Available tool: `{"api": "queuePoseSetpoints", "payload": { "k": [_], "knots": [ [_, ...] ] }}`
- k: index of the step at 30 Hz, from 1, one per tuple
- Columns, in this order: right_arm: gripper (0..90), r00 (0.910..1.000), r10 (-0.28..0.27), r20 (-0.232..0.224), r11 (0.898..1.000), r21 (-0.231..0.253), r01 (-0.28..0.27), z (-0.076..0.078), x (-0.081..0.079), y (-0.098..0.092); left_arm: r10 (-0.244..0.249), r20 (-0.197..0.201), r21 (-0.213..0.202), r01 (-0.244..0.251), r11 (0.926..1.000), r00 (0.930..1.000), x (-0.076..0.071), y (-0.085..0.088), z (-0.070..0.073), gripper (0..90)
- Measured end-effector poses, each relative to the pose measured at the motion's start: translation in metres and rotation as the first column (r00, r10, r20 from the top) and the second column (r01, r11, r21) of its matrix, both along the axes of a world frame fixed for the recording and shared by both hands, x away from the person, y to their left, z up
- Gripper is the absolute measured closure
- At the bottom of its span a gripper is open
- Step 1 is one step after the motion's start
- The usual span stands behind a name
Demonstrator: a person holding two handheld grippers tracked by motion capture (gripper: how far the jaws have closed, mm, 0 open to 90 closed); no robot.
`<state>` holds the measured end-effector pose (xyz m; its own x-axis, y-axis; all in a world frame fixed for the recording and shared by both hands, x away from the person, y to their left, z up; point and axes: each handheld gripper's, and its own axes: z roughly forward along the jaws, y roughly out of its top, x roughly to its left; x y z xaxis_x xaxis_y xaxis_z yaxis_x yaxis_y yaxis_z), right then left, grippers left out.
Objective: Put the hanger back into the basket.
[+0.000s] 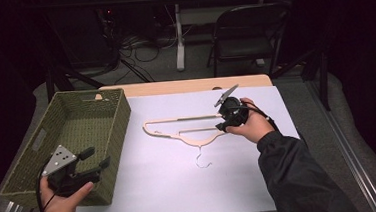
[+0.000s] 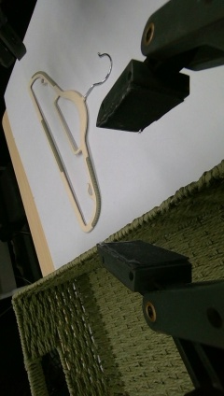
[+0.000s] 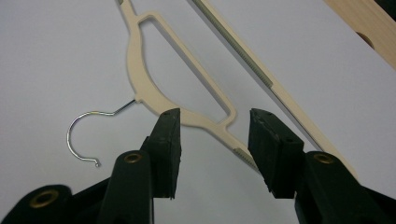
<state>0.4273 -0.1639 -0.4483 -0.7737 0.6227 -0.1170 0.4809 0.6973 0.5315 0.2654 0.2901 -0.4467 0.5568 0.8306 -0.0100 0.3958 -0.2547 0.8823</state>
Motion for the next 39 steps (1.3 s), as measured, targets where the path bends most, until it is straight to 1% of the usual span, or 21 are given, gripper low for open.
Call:
{"api": "queuePoseSetpoints", "payload": {
  "k": [1,7,9,11,14,16,18,20,21,22,28,29,30,33,34,37,38,39],
  "knots": [
    [54.0,1.0,0.0,0.004,1.0,0.006,0.0,-0.002,0.001,0.002,0.0,0.0,0.0,0.0,1.0,1.0,0.0,0.0,0.0,34.1],
    [54.9,1.0,0.005,0.006,1.0,-0.023,-0.005,-0.013,0.009,0.008,0.005,-0.001,-0.002,-0.005,1.0,1.0,0.0,0.001,0.0,34.1],
    [54.9,1.0,0.007,0.002,0.999,-0.032,-0.007,-0.014,0.01,0.008,0.004,0.0,-0.001,-0.004,1.0,1.0,0.0,0.001,0.0,34.2],
    [55.2,0.9999,-0.006,-0.012,0.999,-0.044,0.005,-0.018,0.014,0.008,0.004,0.001,-0.001,-0.004,1.0,1.0,0.0,0.001,0.0,34.2],
    [55.6,0.9999,-0.008,-0.007,0.999,-0.05,0.008,-0.024,0.019,0.009,0.006,0.0,-0.001,-0.006,1.0,1.0,0.0,0.001,0.0,34.3],
    [55.7,0.9998,-0.016,-0.014,0.998,-0.056,0.015,-0.028,0.021,0.01,0.005,0.0,0.0,-0.005,1.0,1.0,0.0,0.001,0.0,34.3],
    [56.1,0.9998,-0.012,-0.014,0.998,-0.063,0.011,-0.032,0.024,0.012,0.006,0.001,0.0,-0.006,1.0,1.0,0.0,0.002,0.0,34.4],
    [56.3,0.9996,-0.009,-0.026,0.997,-0.075,0.007,-0.036,0.027,0.013,0.004,0.002,-0.001,-0.004,1.0,1.0,0.0,0.002,0.0,34.4],
    [56.3,0.9996,-0.009,-0.026,0.997,-0.075,0.007,-0.036,0.027,0.013,0.004,0.002,-0.001,-0.004,1.0,1.0,0.0,0.002,0.0,34.4],
    [56.8,0.9995,-0.007,-0.03,0.997,-0.08,0.004,-0.039,0.028,0.015,0.005,0.001,0.0,-0.005,1.0,1.0,0.001,0.002,-0.001,34.5],
    [59.2,0.9993,0.007,-0.037,0.997,-0.072,-0.009,-0.047,0.034,0.021,0.007,0.0,0.0,-0.007,1.0,1.0,0.001,0.002,-0.001,34.6],
    [59.4,0.9988,0.004,-0.049,0.997,-0.08,-0.008,-0.047,0.035,0.022,0.007,0.0,0.001,-0.007,1.0,1.0,0.001,0.003,0.0,34.6],
    [59.6,0.9989,0.007,-0.046,0.997,-0.073,-0.01,-0.049,0.036,0.023,0.008,0.001,0.0,-0.008,1.0,1.0,0.001,0.003,0.0,34.6],
    [60.0,0.9985,0.006,-0.054,0.997,-0.079,-0.01,-0.051,0.038,0.024,0.009,0.002,-0.002,-0.009,1.0,1.0,0.001,0.003,0.0,34.6],
    [60.2,0.9981,0.002,-0.062,0.997,-0.071,-0.006,-0.053,0.04,0.024,0.009,0.001,-0.002,-0.009,1.0,1.0,0.001,0.003,0.0,34.6],
    [60.0,0.9981,-0.004,-0.062,0.998,-0.057,0.0,-0.057,0.045,0.023,0.007,-0.002,0.0,-0.007,1.0,1.0,0.001,0.003,-0.001,34.6],
    [60.0,0.9977,-0.005,-0.068,0.998,-0.058,0.001,-0.058,0.046,0.023,0.007,-0.002,0.0,-0.007,1.0,1.0,0.001,0.003,-0.001,34.7],
    [60.3,0.997,-0.003,-0.077,0.997,-0.073,-0.003,-0.058,0.047,0.023,0.007,-0.002,-0.001,-0.007,1.0,1.0,0.001,0.003,-0.001,34.6]
  ]
}}
